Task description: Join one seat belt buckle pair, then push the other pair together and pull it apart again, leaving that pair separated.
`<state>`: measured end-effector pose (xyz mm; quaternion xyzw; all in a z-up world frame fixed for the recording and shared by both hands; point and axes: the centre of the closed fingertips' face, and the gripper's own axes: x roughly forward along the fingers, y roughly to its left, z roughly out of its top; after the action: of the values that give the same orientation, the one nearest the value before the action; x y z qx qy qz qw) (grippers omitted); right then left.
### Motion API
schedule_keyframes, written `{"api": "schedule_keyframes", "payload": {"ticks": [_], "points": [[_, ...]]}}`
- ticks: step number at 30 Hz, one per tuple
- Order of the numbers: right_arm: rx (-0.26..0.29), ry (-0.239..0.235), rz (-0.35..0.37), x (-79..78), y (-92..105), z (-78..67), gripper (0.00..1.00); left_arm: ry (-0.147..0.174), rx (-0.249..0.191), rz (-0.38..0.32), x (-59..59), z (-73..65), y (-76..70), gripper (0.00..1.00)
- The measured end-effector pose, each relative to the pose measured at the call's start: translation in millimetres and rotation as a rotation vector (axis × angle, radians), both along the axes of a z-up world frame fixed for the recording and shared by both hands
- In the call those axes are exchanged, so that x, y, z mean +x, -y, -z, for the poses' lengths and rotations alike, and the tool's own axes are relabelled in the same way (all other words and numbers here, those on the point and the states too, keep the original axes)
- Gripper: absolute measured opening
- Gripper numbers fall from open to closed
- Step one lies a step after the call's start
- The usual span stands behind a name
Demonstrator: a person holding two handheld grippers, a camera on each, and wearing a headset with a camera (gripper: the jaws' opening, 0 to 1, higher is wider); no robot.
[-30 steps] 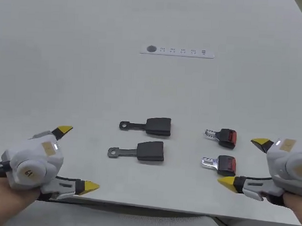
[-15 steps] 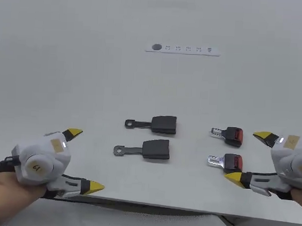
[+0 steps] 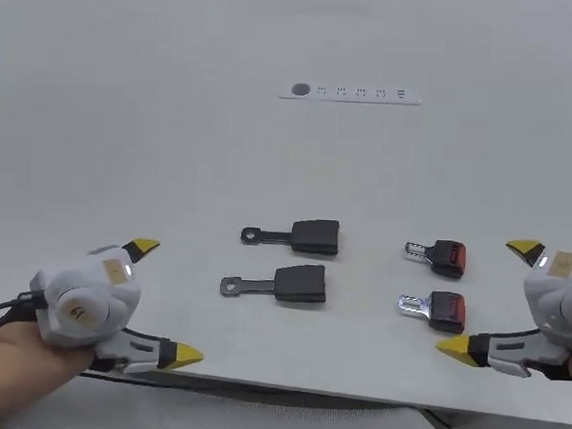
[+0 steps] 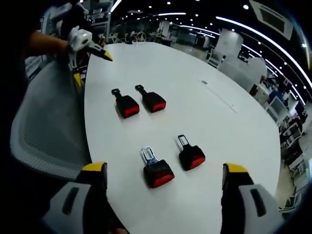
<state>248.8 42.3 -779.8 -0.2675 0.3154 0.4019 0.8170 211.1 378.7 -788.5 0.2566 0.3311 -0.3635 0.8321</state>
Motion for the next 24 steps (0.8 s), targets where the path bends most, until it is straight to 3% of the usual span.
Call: {"api": "schedule_keyframes", "payload": {"ticks": [6,8,10,13,16,19,20,21,24], "points": [[0.011,-0.001,0.013,-2.6,4.1,0.9,1.0,0.012,0.034,0.034,7.6,-0.8,5.6,1.0],[-0.045,0.032,-0.034,-2.1,7.8,1.4,0.93,0.034,0.046,0.058,12.6,-2.7,8.2,1.0],[-0.036,0.013,-0.06,-6.2,3.9,3.7,0.86,0.04,0.065,0.073,19.3,-2.7,11.3,1.0],[-0.031,0.016,-0.093,-7.3,-0.9,3.6,0.79,0.041,0.072,0.115,24.0,-3.7,18.6,0.88],[-0.013,0.011,-0.115,-7.1,-6.5,2.6,0.71,0.033,0.081,0.169,27.2,-0.2,30.1,0.85],[-0.035,0.012,-0.154,-4.7,-10.2,4.7,0.66,0.014,0.092,0.227,28.2,4.0,43.5,0.81],[-0.047,0.021,-0.161,-2.8,-10.7,5.3,0.67,0.011,0.091,0.229,30.4,5.3,46.0,0.79],[-0.042,-0.005,-0.204,-6.9,-15.5,8.7,0.65,0.009,0.09,0.232,33.5,7.4,50.5,0.78],[-0.047,-0.004,-0.22,-3.5,-17.9,16.2,0.59,0.008,0.087,0.237,42.6,17.6,61.6,0.69]]}}
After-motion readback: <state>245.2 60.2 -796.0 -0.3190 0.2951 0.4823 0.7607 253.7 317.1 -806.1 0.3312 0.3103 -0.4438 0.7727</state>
